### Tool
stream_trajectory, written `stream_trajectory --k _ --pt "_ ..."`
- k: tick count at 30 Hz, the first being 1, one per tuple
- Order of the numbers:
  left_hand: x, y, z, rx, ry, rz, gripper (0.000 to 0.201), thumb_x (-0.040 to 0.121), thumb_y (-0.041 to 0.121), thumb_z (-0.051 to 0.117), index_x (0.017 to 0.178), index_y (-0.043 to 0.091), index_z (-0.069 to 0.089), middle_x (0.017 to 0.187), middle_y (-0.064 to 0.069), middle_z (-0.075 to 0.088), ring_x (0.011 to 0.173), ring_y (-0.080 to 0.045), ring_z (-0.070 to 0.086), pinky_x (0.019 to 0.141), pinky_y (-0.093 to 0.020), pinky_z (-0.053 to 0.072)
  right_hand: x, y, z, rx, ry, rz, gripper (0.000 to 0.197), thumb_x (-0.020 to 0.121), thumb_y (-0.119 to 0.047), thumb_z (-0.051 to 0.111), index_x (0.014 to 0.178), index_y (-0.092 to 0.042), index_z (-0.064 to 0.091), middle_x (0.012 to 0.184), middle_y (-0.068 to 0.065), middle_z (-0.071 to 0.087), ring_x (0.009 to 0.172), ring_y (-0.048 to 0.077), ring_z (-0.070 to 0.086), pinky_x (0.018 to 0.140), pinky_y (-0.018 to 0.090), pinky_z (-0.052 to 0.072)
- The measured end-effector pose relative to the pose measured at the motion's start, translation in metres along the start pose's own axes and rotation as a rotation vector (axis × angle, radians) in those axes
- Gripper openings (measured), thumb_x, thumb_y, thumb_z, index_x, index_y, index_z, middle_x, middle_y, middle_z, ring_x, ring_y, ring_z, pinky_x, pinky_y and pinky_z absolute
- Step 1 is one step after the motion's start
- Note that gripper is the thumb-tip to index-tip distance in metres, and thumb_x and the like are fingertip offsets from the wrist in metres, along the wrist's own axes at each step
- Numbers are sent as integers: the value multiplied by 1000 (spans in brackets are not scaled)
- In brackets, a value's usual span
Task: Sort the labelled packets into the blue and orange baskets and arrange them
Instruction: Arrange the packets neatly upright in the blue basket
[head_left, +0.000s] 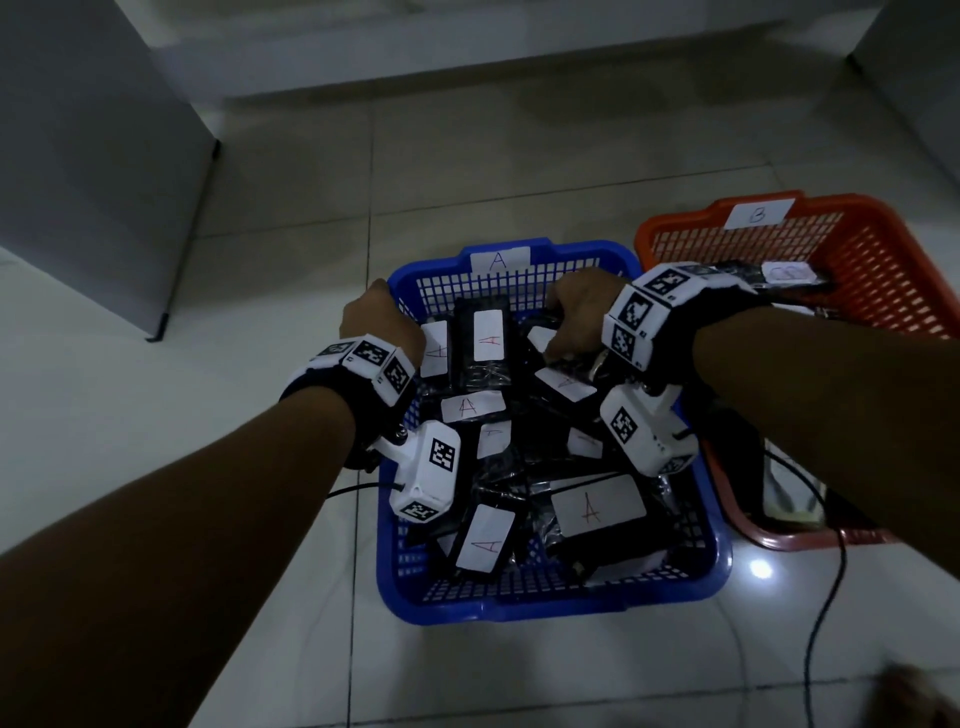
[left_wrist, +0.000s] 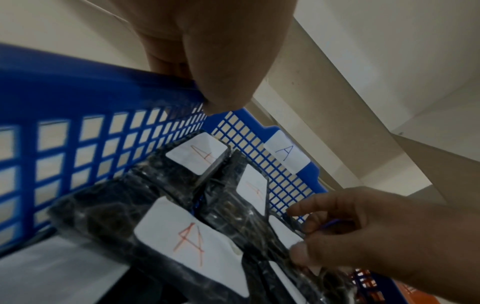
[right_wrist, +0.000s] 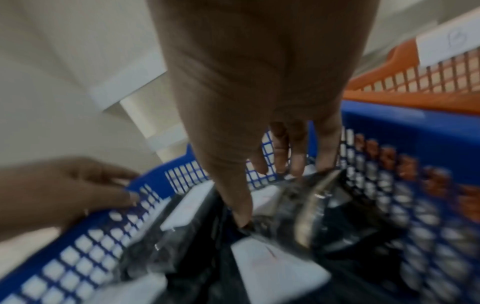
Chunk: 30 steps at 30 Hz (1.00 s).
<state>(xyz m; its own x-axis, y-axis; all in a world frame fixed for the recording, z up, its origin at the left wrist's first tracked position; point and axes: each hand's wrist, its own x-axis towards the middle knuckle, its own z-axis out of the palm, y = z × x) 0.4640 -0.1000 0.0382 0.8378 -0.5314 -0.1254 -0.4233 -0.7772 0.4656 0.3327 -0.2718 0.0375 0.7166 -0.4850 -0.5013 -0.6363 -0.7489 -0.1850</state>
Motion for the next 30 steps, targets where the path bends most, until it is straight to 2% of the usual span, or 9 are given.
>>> stream_trajectory --k 4,9,12,14,17,21,24,28,30 --pt "1 3 -1 -1 -28 -21 27 86 7 56 113 2 56 111 -18 64 97 -33 61 69 -27 40 -1 8 1 71 16 11 68 69 -38 77 126 -18 48 119 3 58 98 27 59 83 34 53" --pt "-2 6 -1 28 6 9 27 85 5 55 112 1 54 112 -19 61 99 -34 59 69 -28 40 -6 18 -34 196 92 -11 49 83 -28 66 128 -19 50 117 5 55 97 26 56 79 30 47" --pt "-4 15 0 124 109 199 44 86 11 58 128 6 49 132 -16 48 118 -32 49 87 -35 46 -15 26 -48 291 179 -12 36 81 -30 67 113 -22 53 107 3 56 89 23 54 71 28 43" --pt "-7 32 3 150 119 408 38 87 19 58 124 12 56 125 -11 54 114 -29 52 91 -39 47 -19 29 -45 343 256 -4 34 80 -35 67 108 -23 51 102 2 57 84 21 54 63 25 41" --pt "-12 64 14 234 -179 662 18 87 28 57 87 15 68 86 -6 67 79 -25 63 72 -36 54 -24 33 -34 426 396 1 37 77 -36 67 107 -22 50 87 -2 59 74 16 55 55 25 38" --pt "-23 88 36 427 -480 682 31 86 34 62 70 7 65 61 -6 58 56 -22 57 49 -27 44 -29 39 -25 597 519 -12 40 75 -35 69 105 -20 48 81 -7 56 73 13 56 62 27 45" --pt "-34 97 49 581 -494 631 28 92 33 56 90 8 67 78 -8 63 58 -17 51 43 -21 25 -31 41 -20 674 533 -27 40 77 -32 70 108 -18 48 82 -10 55 72 6 54 59 24 42" --pt "-33 101 56 480 -659 525 41 92 41 56 116 8 63 107 -10 65 93 -23 62 64 -25 42 -32 44 -16 707 514 -44 41 79 -30 69 110 -18 47 81 -14 53 70 -3 50 55 16 38" --pt "-29 101 54 432 -703 492 44 87 44 62 116 11 64 109 -6 66 91 -20 61 70 -25 43 -31 46 -17 732 522 -43 40 80 -30 69 111 -18 47 82 -14 54 71 -2 51 57 17 39"
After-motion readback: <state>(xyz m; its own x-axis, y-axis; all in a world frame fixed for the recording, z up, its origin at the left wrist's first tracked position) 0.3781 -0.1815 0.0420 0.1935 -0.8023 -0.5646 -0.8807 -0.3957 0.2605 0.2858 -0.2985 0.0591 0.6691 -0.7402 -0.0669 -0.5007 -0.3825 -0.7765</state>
